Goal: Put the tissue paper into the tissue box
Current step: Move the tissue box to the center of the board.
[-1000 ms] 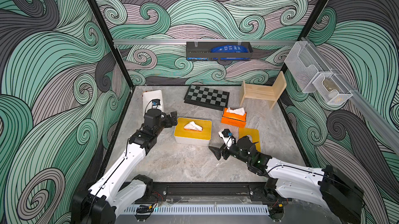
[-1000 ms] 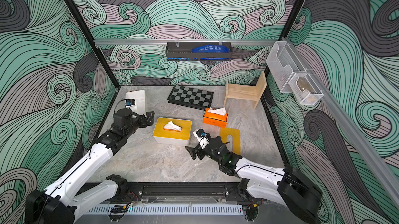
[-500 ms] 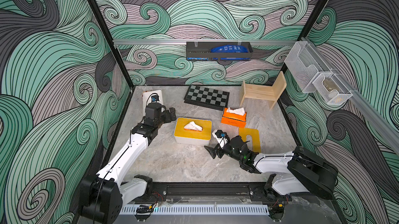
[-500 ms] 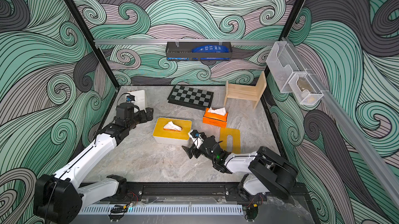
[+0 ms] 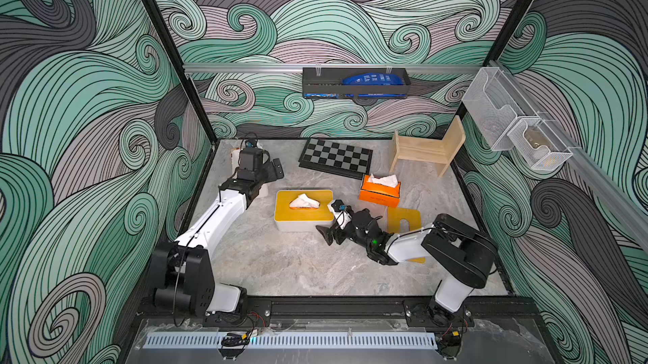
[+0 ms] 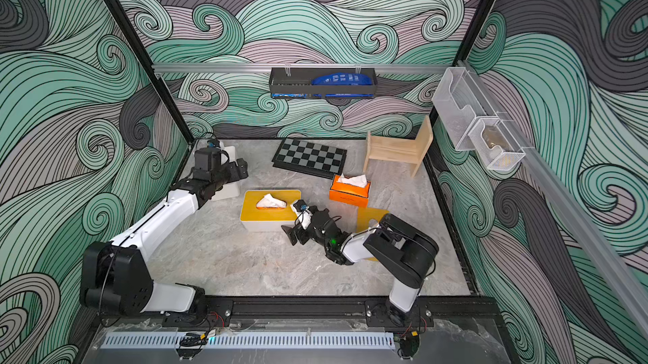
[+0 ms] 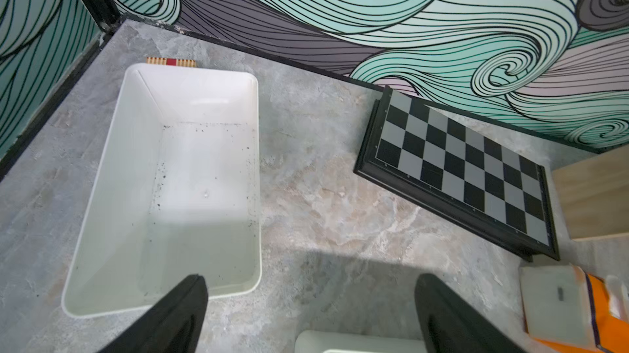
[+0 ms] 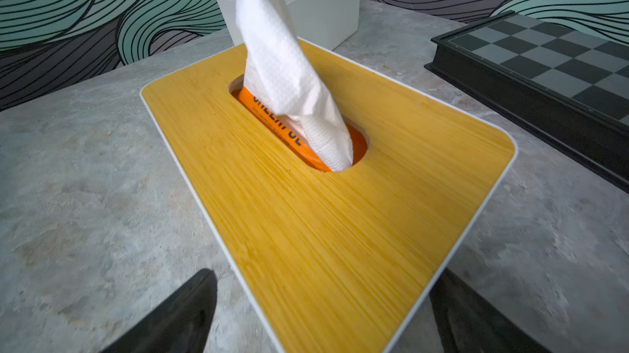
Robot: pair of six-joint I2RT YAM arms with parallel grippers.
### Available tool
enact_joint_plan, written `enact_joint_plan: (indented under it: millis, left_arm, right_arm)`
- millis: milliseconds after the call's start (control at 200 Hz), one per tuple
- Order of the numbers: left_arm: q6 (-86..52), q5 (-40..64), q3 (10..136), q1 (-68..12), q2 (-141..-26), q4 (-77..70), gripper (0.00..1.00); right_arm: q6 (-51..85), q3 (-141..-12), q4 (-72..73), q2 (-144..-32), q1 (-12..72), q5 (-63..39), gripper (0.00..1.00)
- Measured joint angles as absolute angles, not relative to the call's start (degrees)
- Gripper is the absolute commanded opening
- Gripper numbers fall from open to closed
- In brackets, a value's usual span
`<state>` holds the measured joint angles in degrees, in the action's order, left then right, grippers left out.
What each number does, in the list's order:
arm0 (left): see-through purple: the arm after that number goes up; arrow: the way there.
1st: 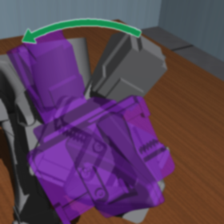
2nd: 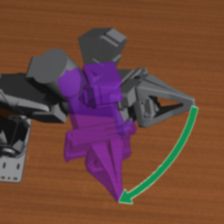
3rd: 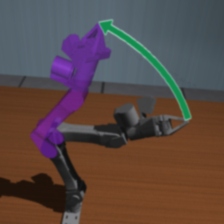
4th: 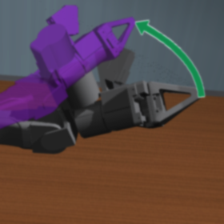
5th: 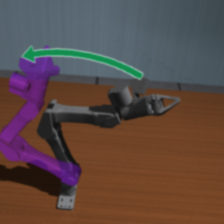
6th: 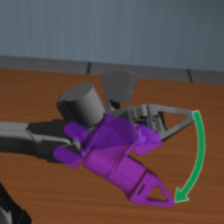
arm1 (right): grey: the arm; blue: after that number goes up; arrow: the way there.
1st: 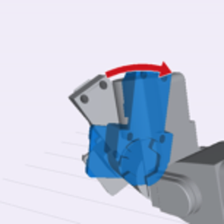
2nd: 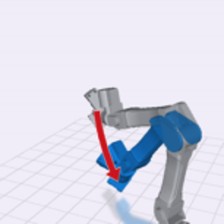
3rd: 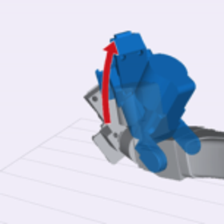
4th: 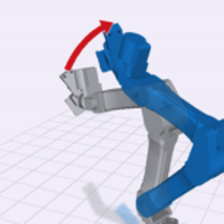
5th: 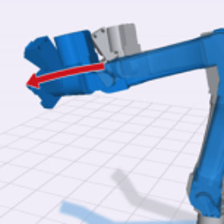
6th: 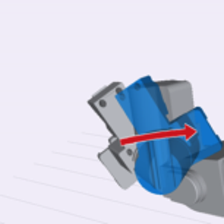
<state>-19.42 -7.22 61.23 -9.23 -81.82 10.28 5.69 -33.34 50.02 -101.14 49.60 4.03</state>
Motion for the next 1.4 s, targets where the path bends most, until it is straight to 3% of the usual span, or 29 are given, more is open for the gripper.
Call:
enact_joint_plan:
  millis: [245, 500, 830, 1011, 1231, 1401]
  left_arm:
    - [-17.4, -9.8, 72.9, -6.9, -95.2, 12.0, 0.92]
    - [-16.5, -12.2, 87.5, -6.4, -111.9, 20.6, 0.74]
    - [-16.1, -14.0, 91.7, -6.4, -119.9, 26.7, 0.34]
    - [-15.8, -15.1, 91.9, -6.4, -119.9, 27.3, 0.0]
    - [-15.4, -16.9, 92.9, -6.4, -117.8, 28.9, 0.0]
    - [-14.3, -17.6, 92.8, -6.5, -107.2, 28.3, 0.0]
  right_arm:
    - [8.0, -39.5, 50.1, -107.0, 50.0, 4.9, 1.0]
    - [9.3, -39.6, 50.5, -107.1, 51.0, 6.0, 1.0]
    - [10.3, -39.3, 52.0, -107.6, 52.2, 7.0, 1.0]
    - [10.9, -39.3, 52.6, -109.6, 52.6, 7.2, 1.0]
    - [11.0, -39.8, 52.6, -110.7, 53.3, 7.9, 1.0]
    - [11.9, -44.1, 52.0, -113.9, 54.5, 9.2, 1.0]
